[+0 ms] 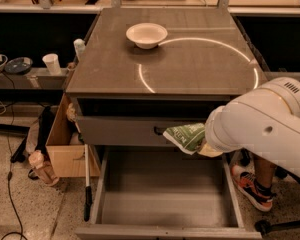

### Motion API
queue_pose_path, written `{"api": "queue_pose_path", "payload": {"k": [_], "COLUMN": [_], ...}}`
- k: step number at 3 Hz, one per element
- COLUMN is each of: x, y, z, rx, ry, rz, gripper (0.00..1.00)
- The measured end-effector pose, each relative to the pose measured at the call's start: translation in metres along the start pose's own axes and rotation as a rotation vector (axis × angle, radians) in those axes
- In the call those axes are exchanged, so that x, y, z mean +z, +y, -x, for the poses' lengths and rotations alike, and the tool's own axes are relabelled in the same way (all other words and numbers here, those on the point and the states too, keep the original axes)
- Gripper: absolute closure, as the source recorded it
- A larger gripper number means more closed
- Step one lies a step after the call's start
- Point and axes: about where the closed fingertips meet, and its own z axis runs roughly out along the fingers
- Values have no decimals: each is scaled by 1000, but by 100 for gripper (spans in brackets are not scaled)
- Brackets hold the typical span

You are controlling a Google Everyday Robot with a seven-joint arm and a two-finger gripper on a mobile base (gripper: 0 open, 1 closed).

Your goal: Place green jalapeno chip bag into middle drawer

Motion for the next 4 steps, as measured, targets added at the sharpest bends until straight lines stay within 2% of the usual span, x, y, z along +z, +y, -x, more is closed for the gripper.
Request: {"api": "queue_pose_path", "payload": {"k": [1, 3, 4], "x": [19, 59, 86], "y": [24, 67, 99], "z": [-6, -15, -16], "rx": [2, -3, -30], "ry": [-4, 38, 65], "rz": [23, 44, 96], "gripper": [100, 100, 100]}}
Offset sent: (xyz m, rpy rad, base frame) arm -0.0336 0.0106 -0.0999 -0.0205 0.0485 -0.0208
